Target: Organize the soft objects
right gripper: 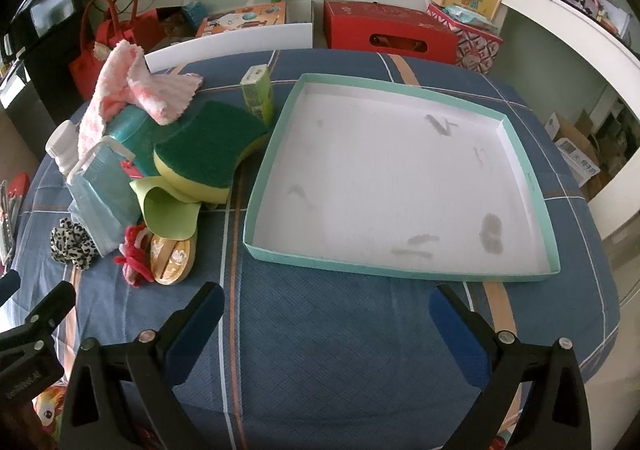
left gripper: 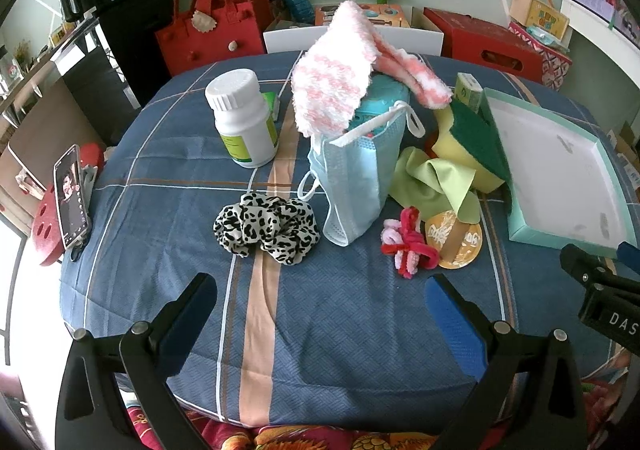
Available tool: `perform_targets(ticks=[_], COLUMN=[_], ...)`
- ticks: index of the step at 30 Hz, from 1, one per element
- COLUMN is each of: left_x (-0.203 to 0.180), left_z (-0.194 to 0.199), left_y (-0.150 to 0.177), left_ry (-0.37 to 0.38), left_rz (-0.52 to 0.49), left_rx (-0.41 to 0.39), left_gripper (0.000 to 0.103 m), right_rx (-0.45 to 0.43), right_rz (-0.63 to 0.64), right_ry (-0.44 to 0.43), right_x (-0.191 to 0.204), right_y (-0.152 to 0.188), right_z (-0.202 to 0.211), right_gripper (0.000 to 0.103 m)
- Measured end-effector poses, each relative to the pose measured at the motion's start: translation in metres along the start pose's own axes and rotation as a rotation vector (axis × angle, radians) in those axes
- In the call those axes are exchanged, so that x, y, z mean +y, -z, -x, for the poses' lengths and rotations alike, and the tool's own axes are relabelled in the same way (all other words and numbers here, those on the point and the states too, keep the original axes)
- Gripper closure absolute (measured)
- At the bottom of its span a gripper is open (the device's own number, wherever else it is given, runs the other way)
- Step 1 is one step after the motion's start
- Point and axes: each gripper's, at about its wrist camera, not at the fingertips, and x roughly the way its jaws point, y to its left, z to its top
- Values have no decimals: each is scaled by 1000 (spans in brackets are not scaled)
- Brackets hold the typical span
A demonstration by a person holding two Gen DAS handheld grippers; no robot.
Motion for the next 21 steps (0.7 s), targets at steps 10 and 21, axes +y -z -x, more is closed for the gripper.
perform_targets(ticks=[10, 21], left_x=[2, 2], left_z=[-1, -4], left_y=[0, 1], left_ry=[-5, -15], left_rz=[-3, -10], left_rx=[5, 16], left_gripper=[0, 0], right_rx=[6, 9], right_rz=[-1, -4], right_ry=[4, 1], right_x=[2, 1], right_y=[-1, 0], right_z=[-1, -3], right_gripper=[0, 0])
